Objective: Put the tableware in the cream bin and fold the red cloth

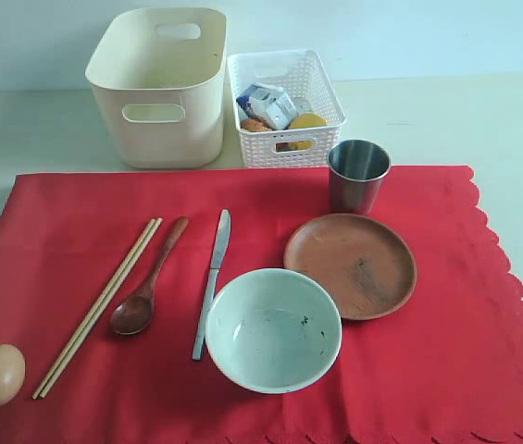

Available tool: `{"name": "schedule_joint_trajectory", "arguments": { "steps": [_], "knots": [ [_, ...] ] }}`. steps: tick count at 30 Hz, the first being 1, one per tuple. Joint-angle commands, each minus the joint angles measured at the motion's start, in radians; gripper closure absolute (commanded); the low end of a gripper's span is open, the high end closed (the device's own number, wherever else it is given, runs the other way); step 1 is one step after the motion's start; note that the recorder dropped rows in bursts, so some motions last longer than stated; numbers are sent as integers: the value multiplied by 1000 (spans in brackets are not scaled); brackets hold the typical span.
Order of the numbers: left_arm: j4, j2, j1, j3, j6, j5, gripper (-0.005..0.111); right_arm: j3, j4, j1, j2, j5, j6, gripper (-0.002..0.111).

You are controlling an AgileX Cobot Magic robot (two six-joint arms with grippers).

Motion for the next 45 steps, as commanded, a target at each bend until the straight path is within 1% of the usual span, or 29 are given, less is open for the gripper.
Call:
{"name": "schedule_joint_trajectory", "arguments": {
  "steps": [1,6,12,19,23,27,30,40,42,45],
  "knots": [
    [-1,-6,0,2,-1,-2,107,58,-13,-4,-35,-129,-12,63],
    [-1,-6,0,2,-1,-2,107,79,-15,-4,-9,-220,-12,86],
    [-1,-6,0,2,-2,-2,107,79,-52,-4,50,-270,-13,107],
    [-1,-6,0,2,-2,-2,107,79,-124,-4,109,-265,-13,108],
    [-1,-6,0,-1,-2,5,107,94,-131,-4,109,-245,-13,108],
    [-1,36,0,-78,-2,5,107,143,-138,-4,109,-249,-13,108],
    [-1,111,0,-149,-2,5,107,168,-138,-4,109,-262,-13,108],
    [17,395,-4,-392,-2,5,107,169,-138,-4,109,-276,-10,108],
    [17,436,-4,-422,-2,2,107,169,-138,-4,109,-277,-10,108],
    [17,443,-4,-422,-2,-2,107,169,-138,-4,109,-277,-10,108]
  ]
}}
